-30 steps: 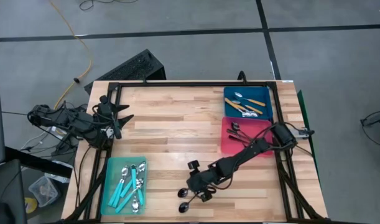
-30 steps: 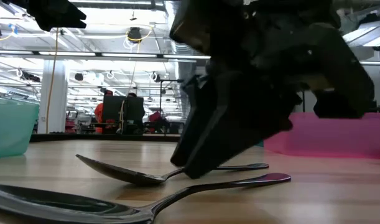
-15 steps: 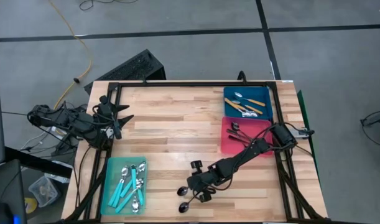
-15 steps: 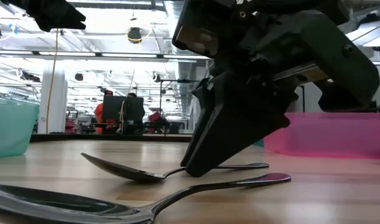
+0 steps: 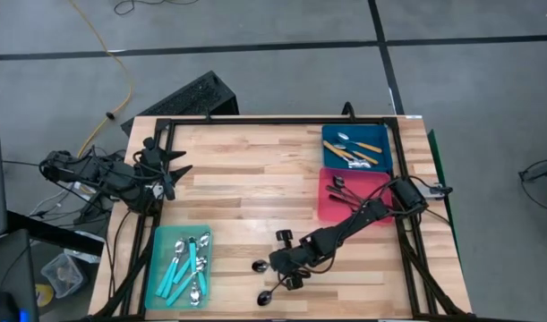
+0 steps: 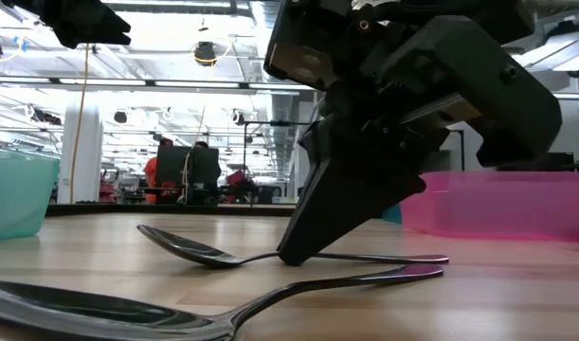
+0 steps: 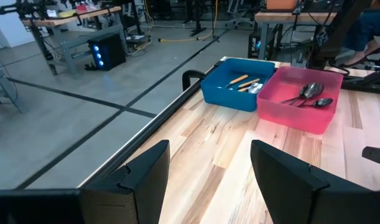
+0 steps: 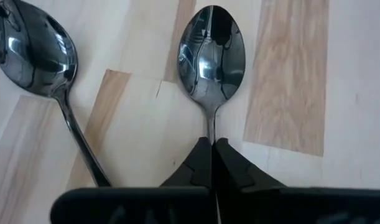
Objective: Sort silverware by color (type)
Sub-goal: Put the black spoon into the red bin
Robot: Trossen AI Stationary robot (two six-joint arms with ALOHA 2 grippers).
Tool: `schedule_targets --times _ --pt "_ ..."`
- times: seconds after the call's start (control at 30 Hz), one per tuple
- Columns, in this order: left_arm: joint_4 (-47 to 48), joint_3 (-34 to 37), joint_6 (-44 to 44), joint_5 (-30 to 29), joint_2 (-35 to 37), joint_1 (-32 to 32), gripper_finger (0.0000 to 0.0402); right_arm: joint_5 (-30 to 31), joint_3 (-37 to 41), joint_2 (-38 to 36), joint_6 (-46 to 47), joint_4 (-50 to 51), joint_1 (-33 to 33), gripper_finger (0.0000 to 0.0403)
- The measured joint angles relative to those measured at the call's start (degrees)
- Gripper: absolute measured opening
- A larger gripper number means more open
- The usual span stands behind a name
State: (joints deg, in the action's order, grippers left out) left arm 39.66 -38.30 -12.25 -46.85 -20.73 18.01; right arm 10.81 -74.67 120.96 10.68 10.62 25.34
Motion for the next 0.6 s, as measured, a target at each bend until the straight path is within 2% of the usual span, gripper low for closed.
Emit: schedule_targets --times 0.3,0.6 --pt "-0.02 0.00 0.00 0.00 0.00 0.01 0.0213 7.09 0.39 -3.48 -2.14 1.61 0.28 0.0021" --pt "-0.04 0.00 0.00 0.00 0.00 -0.01 0.0213 15.71 0.24 -12.51 -6.00 9.08 0.12 0.0021"
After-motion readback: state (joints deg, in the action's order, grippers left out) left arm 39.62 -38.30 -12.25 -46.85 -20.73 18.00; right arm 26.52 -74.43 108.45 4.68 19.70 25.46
